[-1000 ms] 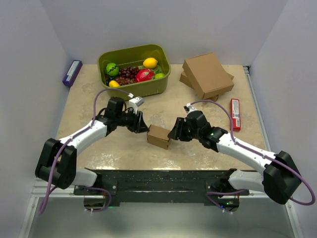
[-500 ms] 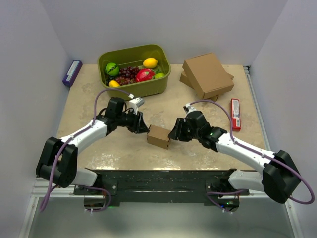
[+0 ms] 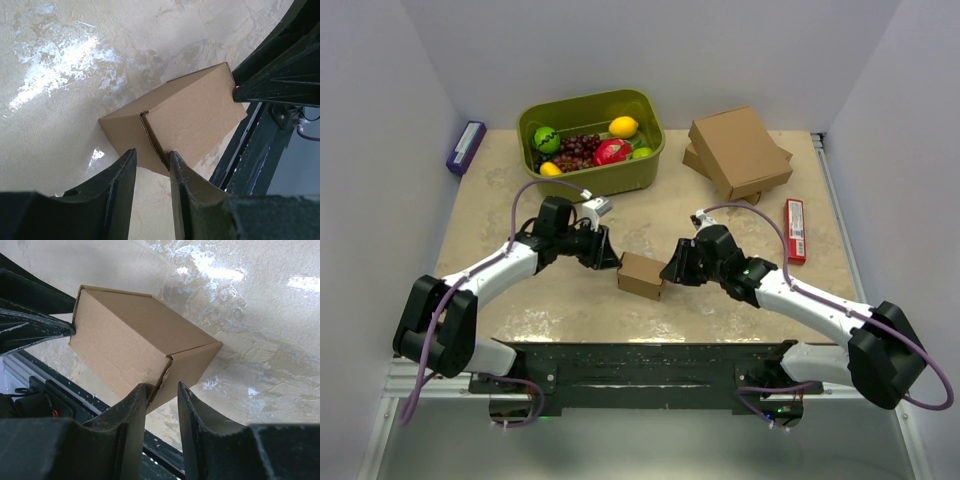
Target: Fold the paper box
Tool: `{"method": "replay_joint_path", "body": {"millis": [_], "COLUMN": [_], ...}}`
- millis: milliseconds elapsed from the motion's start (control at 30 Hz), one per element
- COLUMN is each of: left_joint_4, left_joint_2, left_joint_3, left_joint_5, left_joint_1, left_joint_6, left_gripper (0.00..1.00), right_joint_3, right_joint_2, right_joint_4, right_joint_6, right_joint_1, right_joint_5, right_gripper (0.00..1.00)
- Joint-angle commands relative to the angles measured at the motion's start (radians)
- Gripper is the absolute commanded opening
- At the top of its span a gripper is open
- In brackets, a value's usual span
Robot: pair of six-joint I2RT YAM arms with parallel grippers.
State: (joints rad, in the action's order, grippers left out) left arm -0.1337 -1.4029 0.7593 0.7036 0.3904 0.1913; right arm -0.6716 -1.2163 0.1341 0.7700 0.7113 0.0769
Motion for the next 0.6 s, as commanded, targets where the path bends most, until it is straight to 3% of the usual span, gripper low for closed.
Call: {"method": "replay_joint_path", "body": {"millis": [0,100,233,333,567], "left_joint_4": [-0.044,-0.032,0.005,0.039,0.158], "left_joint_2": [-0.031,-0.024,0.013,0.045,0.094], "left_joint_3": [-0.009,-0.008,0.020,0.032,0.017], "left_joint_5": [-0.038,-0.041,-0.059,-0.078,-0.105], "left_joint_1": [0.027,0.028,0.027,0.027,0.027], "left_joint_6": [-0.035,-0.023,0.019,0.054,0.149], "left_gripper": [0.37,0.39,0.53,0.61,0.67], "right_joint_3": [0.050,0.038,0.007,-0.026,-0.025], "right_joint_2": [-0.035,-0.019,0.001,0.017,0.078], "right_joint_4": [0.093,0.099,0.082,0.073,-0.005], "right_joint_6": [-0.023,-0.025,-0.009,0.008,0.075], "right_joint_1": [-0.001,-0.003,-0.003,-0.004,-0.004], "right_joint_5": [-0.058,-0.052,-0.046,-0.037,0.003], "right_gripper": [0.33,0.34,0.53,0.62,0.66]}}
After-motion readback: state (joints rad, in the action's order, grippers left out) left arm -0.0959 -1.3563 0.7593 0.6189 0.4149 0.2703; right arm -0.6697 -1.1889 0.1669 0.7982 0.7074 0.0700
